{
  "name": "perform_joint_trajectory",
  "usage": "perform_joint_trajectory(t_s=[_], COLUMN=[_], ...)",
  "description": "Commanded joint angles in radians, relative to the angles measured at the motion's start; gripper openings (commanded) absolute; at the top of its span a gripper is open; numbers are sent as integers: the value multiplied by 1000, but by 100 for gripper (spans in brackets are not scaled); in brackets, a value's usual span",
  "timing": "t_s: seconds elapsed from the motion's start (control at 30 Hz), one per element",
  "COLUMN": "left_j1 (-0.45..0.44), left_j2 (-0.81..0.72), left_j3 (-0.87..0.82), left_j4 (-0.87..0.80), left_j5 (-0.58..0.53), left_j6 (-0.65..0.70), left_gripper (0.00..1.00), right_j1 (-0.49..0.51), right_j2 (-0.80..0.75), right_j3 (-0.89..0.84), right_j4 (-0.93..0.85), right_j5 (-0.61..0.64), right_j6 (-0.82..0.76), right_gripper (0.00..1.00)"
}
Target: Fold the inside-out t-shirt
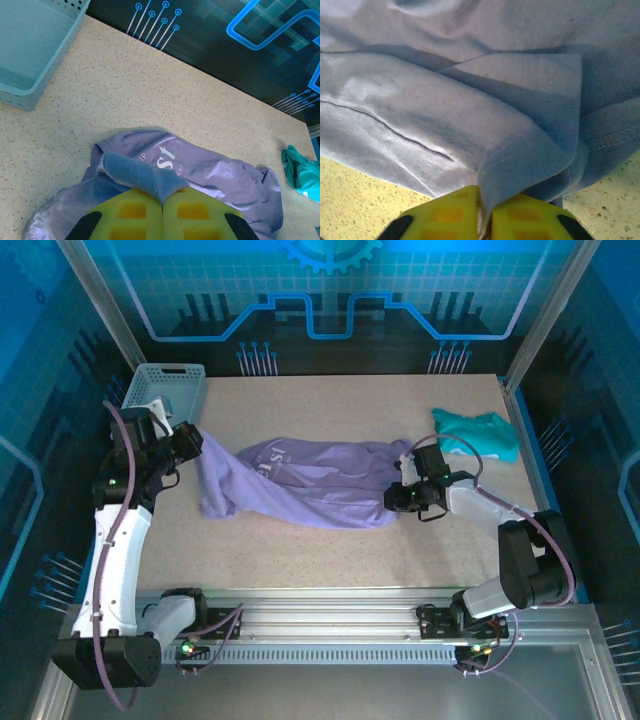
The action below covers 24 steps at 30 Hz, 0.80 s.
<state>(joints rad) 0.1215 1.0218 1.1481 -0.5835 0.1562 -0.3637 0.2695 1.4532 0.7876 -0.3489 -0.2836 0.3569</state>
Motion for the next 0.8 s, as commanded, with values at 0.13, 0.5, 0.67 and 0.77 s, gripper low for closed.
perform_joint_trajectory(t_s=[0.13,0.5,0.67,0.77], left_j1=[3,62,63,63], left_j2=[-8,16,68,108], left_j3=[32,680,997,1051], left_j4=[20,-162,-252,-277], left_j5=[18,-34,-115,-160], left_j6=[6,-22,36,76], left_gripper=[0,0,0,0], right_j1=[-1,-198,-231,-230], right_j2=[-178,-554,-574,-567], right_j3=[75,573,828,866], right_j4=[-65,-250,-432,-465], right_j5=[16,-22,40,110], right_j6=[-48,-75,-135,-165], right_gripper=[1,0,0,0])
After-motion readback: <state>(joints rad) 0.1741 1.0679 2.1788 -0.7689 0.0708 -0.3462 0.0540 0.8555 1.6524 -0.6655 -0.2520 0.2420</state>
